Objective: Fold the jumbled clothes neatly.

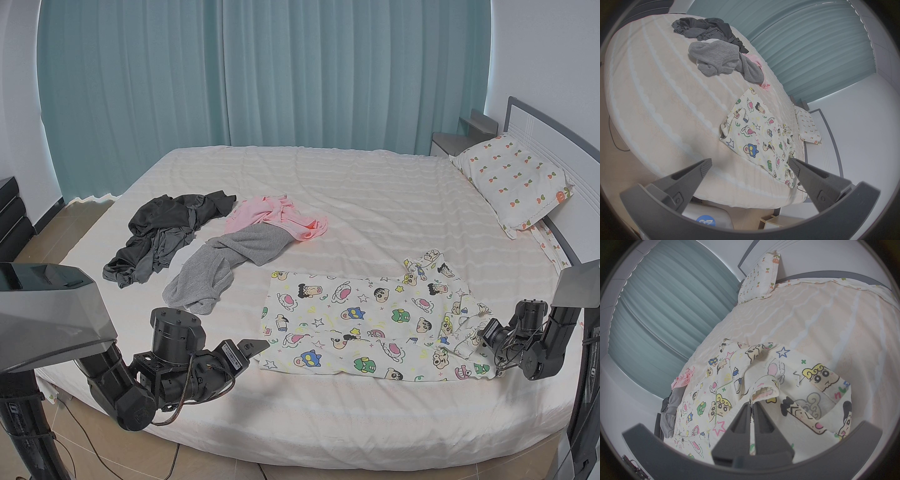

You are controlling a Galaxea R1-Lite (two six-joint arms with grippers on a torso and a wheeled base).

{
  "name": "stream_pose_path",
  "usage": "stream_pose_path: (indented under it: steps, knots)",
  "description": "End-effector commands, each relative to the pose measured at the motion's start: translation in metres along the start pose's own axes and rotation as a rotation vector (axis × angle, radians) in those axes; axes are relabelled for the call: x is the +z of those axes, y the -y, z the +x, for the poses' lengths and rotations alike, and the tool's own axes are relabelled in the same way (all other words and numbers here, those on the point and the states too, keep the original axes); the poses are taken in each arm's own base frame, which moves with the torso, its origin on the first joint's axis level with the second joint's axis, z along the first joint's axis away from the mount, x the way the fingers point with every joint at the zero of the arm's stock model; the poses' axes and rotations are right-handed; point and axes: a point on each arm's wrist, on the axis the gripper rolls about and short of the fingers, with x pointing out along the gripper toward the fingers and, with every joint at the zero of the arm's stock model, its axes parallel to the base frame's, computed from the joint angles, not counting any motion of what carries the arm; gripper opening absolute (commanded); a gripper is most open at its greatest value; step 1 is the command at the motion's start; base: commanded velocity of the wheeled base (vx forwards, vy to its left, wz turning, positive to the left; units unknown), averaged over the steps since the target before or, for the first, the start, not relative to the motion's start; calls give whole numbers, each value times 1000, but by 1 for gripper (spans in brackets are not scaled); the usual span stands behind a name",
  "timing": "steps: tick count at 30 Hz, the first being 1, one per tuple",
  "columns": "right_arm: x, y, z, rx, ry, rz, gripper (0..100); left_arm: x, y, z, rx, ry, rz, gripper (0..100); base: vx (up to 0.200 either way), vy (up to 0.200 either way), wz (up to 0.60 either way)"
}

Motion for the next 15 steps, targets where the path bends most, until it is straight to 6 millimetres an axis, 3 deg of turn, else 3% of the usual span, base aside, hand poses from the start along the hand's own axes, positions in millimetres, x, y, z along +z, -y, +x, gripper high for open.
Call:
stream_pose_path:
  steps: [1, 6, 15]
  knots:
    - [2, -8, -20, 26, 27, -10, 0, 0, 0, 0, -1, 1, 0, 100, 0, 0, 0]
    - [1, -21, -43, 44, 23, -23, 0, 1, 1, 0, -3, 4, 0, 100, 0, 0, 0]
    - [-9, -21, -63, -20, 18, -25, 0, 0, 1, -1, -4, 3, 1, 100, 0, 0, 0]
